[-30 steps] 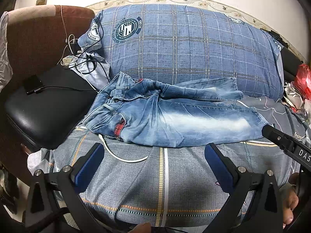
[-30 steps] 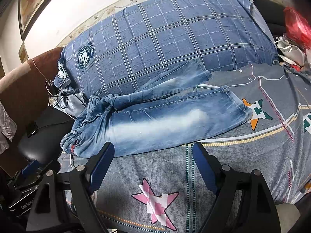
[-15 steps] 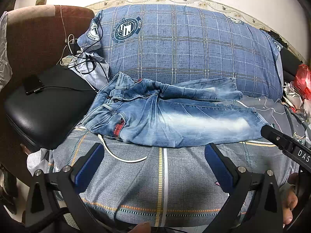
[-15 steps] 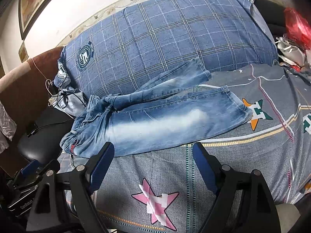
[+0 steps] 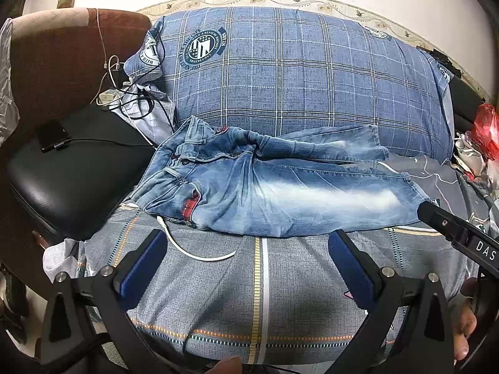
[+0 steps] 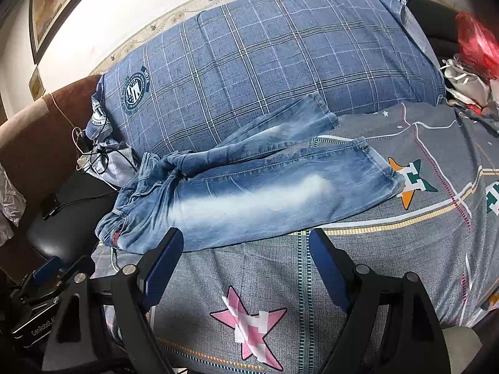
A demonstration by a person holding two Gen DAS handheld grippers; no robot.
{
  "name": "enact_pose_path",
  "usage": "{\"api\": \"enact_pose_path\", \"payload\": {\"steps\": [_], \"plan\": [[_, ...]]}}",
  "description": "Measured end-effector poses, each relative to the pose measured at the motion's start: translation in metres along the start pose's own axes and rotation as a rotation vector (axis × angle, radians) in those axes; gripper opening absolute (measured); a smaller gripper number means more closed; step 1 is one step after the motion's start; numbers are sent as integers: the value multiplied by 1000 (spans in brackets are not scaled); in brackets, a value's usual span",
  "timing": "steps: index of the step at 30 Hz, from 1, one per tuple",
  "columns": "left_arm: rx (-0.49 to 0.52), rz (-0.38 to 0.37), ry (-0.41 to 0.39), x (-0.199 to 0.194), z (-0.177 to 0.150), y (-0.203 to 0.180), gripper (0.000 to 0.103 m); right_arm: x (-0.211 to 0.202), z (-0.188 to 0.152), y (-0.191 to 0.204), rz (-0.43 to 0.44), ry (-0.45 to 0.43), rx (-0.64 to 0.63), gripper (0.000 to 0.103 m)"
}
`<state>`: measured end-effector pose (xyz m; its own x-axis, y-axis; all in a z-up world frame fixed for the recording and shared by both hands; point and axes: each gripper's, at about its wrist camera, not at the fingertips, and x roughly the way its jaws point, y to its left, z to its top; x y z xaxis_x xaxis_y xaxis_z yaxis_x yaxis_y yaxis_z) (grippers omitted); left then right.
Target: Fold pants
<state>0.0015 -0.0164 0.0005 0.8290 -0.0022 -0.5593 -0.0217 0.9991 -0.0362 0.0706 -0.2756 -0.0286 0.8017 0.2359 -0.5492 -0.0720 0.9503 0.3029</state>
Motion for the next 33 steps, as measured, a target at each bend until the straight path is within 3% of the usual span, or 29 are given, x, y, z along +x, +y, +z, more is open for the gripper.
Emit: {"api": "enact_pose_path", "payload": {"steps": [33], "plan": [[-4, -2, 4, 0, 0, -2, 103, 2, -3, 3, -4, 7, -8, 83]]}}
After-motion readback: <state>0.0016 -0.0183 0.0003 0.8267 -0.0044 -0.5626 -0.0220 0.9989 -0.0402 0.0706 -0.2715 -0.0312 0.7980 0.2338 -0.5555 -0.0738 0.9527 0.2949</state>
